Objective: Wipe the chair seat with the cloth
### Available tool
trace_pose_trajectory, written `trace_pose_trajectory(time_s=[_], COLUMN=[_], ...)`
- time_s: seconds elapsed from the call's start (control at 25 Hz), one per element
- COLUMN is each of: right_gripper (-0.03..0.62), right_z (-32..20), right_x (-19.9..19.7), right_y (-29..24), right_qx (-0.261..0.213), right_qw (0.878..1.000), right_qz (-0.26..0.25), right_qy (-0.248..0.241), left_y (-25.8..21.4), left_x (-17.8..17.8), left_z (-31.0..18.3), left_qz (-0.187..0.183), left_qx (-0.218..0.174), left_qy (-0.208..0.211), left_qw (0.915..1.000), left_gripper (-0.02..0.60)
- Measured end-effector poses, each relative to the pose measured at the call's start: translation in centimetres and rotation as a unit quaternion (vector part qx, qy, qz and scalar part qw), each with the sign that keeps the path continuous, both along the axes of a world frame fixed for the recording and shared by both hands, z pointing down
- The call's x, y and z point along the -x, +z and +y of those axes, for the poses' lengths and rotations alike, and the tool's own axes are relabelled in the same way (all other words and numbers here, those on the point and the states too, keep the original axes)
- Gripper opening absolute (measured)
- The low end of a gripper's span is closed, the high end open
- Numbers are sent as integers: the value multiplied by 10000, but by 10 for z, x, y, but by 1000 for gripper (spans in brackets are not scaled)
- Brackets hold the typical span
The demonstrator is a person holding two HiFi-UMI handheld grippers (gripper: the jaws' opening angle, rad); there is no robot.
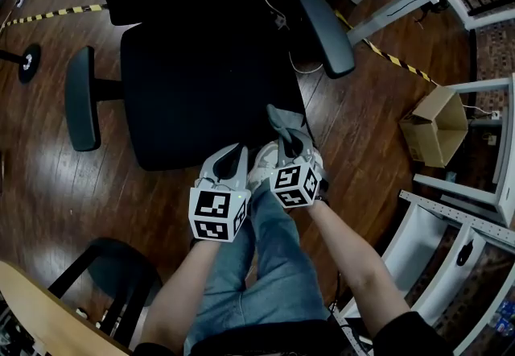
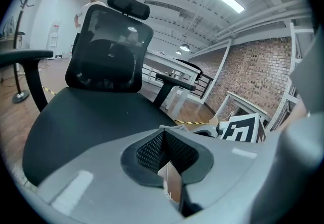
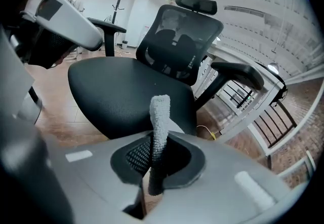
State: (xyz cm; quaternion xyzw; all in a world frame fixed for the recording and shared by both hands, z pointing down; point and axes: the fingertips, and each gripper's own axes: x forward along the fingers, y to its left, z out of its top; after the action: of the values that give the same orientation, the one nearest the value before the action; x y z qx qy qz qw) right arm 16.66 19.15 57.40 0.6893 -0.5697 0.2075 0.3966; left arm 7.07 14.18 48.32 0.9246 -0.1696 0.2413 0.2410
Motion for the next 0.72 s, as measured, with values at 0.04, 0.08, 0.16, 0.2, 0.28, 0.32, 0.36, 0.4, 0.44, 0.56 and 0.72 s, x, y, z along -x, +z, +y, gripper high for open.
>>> trace_pose_trajectory(time_s=[0.04, 0.08, 0.16, 0.2, 0.28, 0.32, 0.36, 0.4, 0.44, 0.56, 0.72], right_gripper=[0, 0, 0, 0, 0, 0, 0, 0, 0, 0, 0], right_z=[4, 7, 14, 17, 21, 23, 23, 23, 23, 23, 35], right_x=[2, 3, 6, 7, 7, 7, 7, 6, 6, 3, -9], right_y=[1, 2, 4, 5, 7, 8, 9, 9, 9, 5, -7], right_qx=[6, 19, 51, 66, 79, 79, 77, 70, 54, -72, -289], right_qw=[10000, 10000, 10000, 9999, 9999, 9999, 9999, 9999, 9999, 9999, 9993], right_qz=[-15, -29, -56, -69, -96, -103, -102, -98, -100, -148, -152], right_qy=[9, 18, 29, 32, 41, 41, 34, 23, 17, 49, 171], left_y=[0, 1, 2, 3, 5, 5, 6, 7, 9, 9, 5], left_x=[1, 3, 7, 8, 10, 10, 9, 9, 9, 8, 4], left_z=[3, 7, 13, 16, 21, 23, 24, 25, 26, 27, 31], left_qz=[-4, -15, -42, -52, -61, -60, -58, -58, -62, -76, -116], left_qx=[13, 33, 76, 95, 124, 135, 143, 147, 145, 107, 12], left_qy=[3, 4, 0, -6, -26, -41, -56, -71, -86, -155, -211], left_qw=[10000, 10000, 10000, 9999, 9999, 9999, 9999, 9999, 9998, 9998, 9997], left_gripper=[5, 5, 5, 5, 5, 5, 5, 5, 5, 5, 5])
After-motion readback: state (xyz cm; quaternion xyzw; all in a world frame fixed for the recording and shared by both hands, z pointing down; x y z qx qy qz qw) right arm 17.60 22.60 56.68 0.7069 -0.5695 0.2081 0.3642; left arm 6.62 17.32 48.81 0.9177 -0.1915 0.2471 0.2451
